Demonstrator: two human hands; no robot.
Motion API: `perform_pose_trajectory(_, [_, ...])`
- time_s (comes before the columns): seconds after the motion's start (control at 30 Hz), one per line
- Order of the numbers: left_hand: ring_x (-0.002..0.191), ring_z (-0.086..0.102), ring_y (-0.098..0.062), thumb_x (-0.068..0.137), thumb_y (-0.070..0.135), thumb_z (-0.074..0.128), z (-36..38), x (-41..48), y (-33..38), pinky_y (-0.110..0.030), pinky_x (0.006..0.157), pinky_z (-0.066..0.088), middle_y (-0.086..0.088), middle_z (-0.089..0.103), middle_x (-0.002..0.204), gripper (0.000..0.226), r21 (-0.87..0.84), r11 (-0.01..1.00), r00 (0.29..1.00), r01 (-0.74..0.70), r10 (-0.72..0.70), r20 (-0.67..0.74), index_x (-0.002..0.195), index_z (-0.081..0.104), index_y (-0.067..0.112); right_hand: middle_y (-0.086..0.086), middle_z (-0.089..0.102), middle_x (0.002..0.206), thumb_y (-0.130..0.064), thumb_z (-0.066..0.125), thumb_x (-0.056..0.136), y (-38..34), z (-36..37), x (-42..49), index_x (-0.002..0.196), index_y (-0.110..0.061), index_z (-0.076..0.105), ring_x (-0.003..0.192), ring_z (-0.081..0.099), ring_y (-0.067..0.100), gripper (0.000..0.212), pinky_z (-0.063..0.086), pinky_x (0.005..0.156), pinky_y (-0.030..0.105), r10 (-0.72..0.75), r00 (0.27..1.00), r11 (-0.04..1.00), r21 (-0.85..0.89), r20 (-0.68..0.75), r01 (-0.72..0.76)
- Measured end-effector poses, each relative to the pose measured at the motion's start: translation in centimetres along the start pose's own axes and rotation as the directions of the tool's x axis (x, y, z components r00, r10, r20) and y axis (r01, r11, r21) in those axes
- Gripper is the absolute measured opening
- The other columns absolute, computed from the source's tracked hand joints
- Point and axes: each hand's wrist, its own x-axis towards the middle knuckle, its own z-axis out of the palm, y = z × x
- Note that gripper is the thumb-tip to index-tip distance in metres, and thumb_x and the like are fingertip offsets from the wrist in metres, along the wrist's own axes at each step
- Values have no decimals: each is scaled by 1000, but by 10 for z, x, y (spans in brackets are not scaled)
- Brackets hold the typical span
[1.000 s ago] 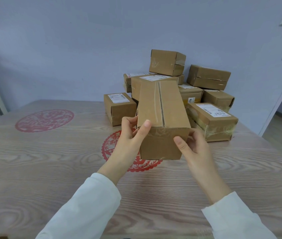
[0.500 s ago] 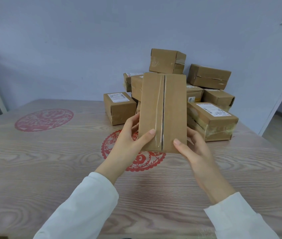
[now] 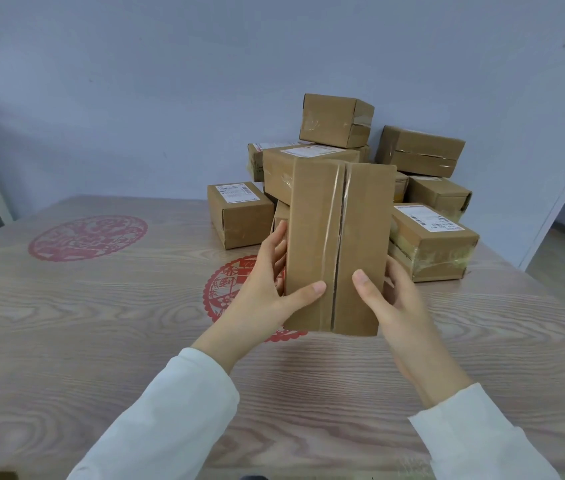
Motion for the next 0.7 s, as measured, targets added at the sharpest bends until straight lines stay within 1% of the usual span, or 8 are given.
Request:
perform_pose_trajectory(0.1, [132,42,-6,66,55,69,-2,3,0,-33,107,41,10,40,147,103,-45,999,999,11,-13,-49,151,13,35,0,51,134,-53,62,65,2,0,0,133,-22,48,122,52,12,76,48,98,33,-11,1000,1000,-24,15,12])
perform_pose_trajectory(0.23, [130,44,-7,68,50,62,-2,3,2,-22,101,45,11,43,144,93,-16,1000,999,27,-27,-23,149,20,29,-4,57,127,-54,63,61,2,2,-2,125,-24,52,117,55,8,71,51,83,21,-9,1000,999,31,1,9])
perform_pose_trajectory(0.33, [130,41,-3,72,44,61,0,1,5,-7,93,43,13,41,144,91,8,1000,1000,11,-11,13,150,17,27,-6,56,126,-61,59,59,2,4,-3,121,-30,51,116,54,6,69,48,82,20,-4,999,999,44,-49,6])
perform_pose_trajectory(0.37, [129,42,-2,72,44,61,0,1,5,-7,92,44,13,41,143,91,8,1000,1000,6,-6,9,150,18,28,-6,55,128,-62,59,59,2,4,-3,120,-33,51,117,53,6,68,48,84,21,-7,999,999,32,-54,9])
perform_pose_trajectory(0.47, [130,44,-5,68,53,61,-2,4,4,-26,104,43,11,42,144,92,-4,1000,999,-11,11,-38,148,22,28,-4,56,129,-63,61,60,3,4,-2,120,-32,51,119,53,10,68,47,96,32,-21,999,1000,9,-45,21])
perform_pose_trajectory(0.5, [130,44,-6,68,54,60,-2,4,4,-28,105,43,10,42,144,92,-5,1000,999,-7,7,-45,148,22,28,-3,55,129,-63,61,60,4,3,-1,122,-30,51,120,53,11,71,47,97,34,-23,999,1000,2,-38,23])
perform_pose_trajectory(0.6, [130,43,-5,72,49,57,-1,3,3,-14,95,45,11,43,144,88,7,1000,1000,14,-13,-26,148,21,27,-3,55,129,-62,63,58,2,2,-1,123,-29,52,119,54,9,74,49,94,31,-18,999,1000,8,-30,18])
perform_pose_trajectory(0.7, [129,42,-3,74,45,55,2,2,5,-4,89,41,14,42,142,84,30,1000,1000,8,-8,-10,148,20,26,-12,62,115,-59,60,59,1,2,-2,112,-31,53,106,59,-3,60,50,79,20,-15,999,998,59,-44,18])
